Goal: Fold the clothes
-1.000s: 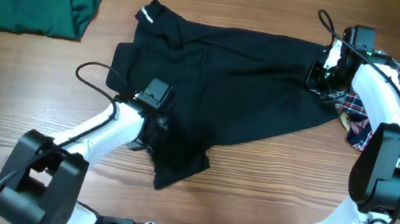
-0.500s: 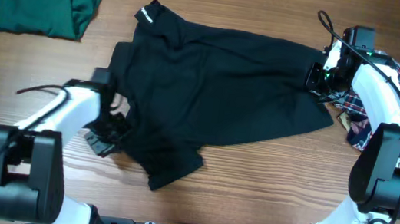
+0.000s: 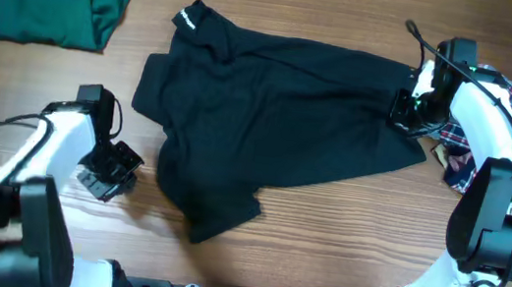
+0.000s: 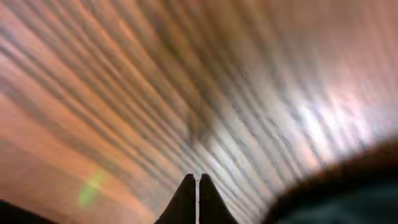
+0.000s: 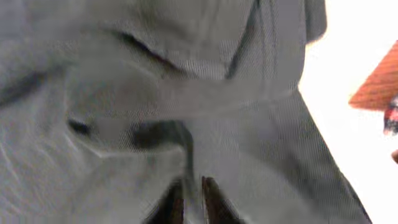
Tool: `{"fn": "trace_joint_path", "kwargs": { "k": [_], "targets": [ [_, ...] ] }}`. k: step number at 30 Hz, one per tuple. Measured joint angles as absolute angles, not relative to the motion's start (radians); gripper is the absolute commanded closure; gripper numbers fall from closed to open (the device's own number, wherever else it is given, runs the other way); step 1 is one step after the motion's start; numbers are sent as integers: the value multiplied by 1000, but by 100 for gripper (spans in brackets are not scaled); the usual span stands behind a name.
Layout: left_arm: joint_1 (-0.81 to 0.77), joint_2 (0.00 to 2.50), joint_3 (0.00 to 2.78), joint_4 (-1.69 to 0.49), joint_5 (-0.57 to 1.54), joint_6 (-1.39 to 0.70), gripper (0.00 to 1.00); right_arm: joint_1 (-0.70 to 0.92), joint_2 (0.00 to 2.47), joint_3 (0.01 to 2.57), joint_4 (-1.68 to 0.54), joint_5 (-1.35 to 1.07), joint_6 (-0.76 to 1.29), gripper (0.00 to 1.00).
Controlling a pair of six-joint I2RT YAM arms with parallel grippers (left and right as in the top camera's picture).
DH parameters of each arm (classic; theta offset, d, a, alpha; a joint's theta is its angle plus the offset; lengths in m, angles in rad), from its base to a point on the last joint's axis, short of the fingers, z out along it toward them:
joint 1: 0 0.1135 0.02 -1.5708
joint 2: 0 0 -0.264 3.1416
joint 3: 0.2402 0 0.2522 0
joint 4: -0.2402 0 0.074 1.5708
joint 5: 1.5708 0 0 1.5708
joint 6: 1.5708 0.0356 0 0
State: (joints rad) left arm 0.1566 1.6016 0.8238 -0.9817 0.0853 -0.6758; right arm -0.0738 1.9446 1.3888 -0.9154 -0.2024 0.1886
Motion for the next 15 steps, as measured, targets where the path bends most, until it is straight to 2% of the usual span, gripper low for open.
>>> {"fn": "trace_joint_path", "kwargs": {
  "k": [5, 10, 15],
  "targets": [
    [17, 1423, 853, -986, 125, -656, 96, -74, 1945, 1357, -877, -201, 188, 96],
    [-104, 1475, 854, -906, 219, -661, 96, -74, 1945, 1224, -763, -197, 204, 96],
    [-196, 1581, 854, -878, 284, -668, 96, -73, 1945, 1212, -783, -132, 258, 96]
  ]
}}
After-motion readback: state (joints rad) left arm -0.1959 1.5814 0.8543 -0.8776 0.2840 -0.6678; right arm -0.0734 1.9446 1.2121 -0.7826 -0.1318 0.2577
